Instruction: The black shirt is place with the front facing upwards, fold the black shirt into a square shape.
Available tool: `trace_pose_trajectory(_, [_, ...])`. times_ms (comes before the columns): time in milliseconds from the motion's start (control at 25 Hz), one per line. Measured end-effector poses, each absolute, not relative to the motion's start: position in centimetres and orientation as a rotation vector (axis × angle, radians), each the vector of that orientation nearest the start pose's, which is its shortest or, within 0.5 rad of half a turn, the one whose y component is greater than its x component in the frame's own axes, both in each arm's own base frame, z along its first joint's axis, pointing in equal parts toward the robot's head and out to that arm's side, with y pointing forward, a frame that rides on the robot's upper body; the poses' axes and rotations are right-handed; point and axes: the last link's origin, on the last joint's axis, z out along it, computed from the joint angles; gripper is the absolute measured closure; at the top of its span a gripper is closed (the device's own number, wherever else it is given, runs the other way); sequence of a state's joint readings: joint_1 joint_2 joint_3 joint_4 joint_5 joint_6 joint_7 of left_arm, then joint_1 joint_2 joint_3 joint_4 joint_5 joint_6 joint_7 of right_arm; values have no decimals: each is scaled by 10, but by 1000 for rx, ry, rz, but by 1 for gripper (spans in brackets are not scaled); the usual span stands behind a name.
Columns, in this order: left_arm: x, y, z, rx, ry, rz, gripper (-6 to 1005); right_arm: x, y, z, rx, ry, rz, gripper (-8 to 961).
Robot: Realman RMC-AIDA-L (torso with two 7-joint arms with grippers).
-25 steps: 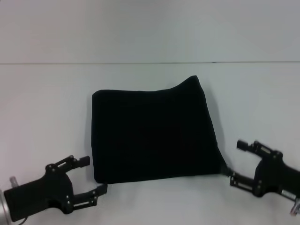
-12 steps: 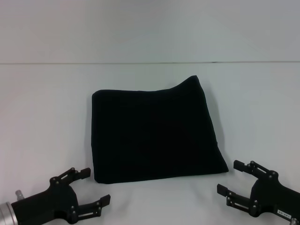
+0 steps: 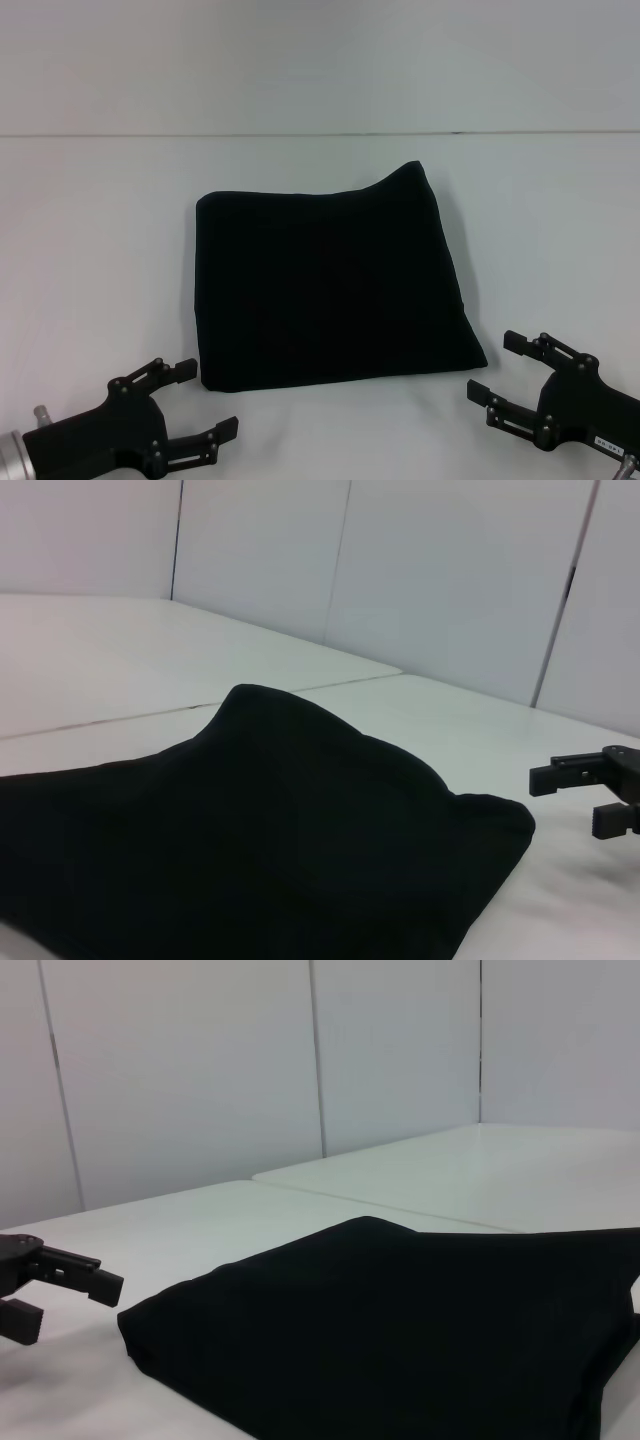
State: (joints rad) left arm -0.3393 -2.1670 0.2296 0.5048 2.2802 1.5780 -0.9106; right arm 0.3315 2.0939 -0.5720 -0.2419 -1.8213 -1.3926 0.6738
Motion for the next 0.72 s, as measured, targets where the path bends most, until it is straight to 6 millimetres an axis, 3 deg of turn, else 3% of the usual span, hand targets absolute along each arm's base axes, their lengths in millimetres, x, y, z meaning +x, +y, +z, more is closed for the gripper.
trace_pose_trajectory(720, [-335,237,-34,-2532,-632,-702,47,335,252,-52,-2413,495,696,96])
